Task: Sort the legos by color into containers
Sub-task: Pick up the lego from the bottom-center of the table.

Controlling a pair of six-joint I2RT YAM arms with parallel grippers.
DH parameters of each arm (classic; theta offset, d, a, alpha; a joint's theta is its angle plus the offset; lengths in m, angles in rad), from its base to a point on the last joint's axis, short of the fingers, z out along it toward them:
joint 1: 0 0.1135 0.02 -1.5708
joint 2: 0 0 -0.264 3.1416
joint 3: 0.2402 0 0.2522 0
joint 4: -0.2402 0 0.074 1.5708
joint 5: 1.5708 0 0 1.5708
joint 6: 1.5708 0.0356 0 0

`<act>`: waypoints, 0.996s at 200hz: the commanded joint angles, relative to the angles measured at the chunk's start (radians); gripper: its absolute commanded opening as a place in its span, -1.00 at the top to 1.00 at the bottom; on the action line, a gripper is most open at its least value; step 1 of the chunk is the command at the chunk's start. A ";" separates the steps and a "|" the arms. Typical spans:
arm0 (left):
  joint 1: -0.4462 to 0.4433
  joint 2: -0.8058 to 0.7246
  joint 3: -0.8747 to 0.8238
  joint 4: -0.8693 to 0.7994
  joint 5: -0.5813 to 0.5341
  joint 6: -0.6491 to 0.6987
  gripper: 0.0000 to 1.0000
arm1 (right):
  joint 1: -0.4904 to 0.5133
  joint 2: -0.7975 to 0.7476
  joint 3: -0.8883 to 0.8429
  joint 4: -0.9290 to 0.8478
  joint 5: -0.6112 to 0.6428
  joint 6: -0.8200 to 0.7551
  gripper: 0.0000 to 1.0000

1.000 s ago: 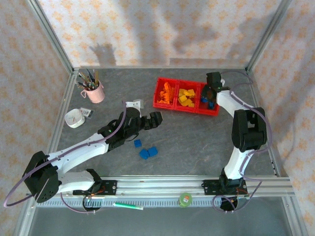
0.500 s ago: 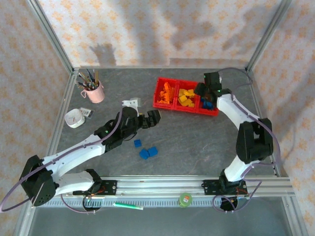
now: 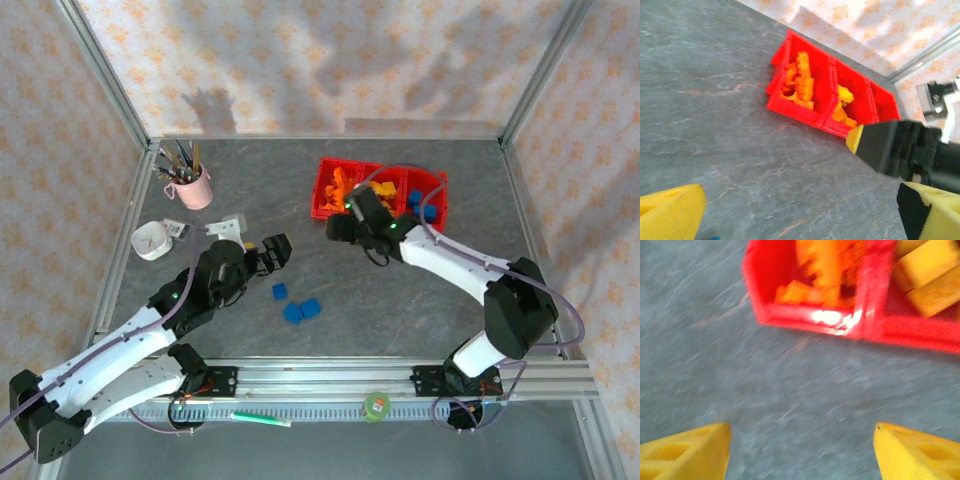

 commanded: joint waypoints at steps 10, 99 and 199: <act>0.014 -0.088 -0.025 -0.160 -0.088 -0.058 -0.98 | 0.142 0.063 0.000 0.023 0.030 0.059 -0.57; 0.018 -0.248 -0.043 -0.317 -0.172 -0.153 -0.98 | 0.381 0.363 0.193 0.004 0.027 0.046 -0.57; 0.020 -0.295 -0.061 -0.329 -0.190 -0.176 -0.98 | 0.408 0.532 0.335 -0.083 0.094 0.016 -0.22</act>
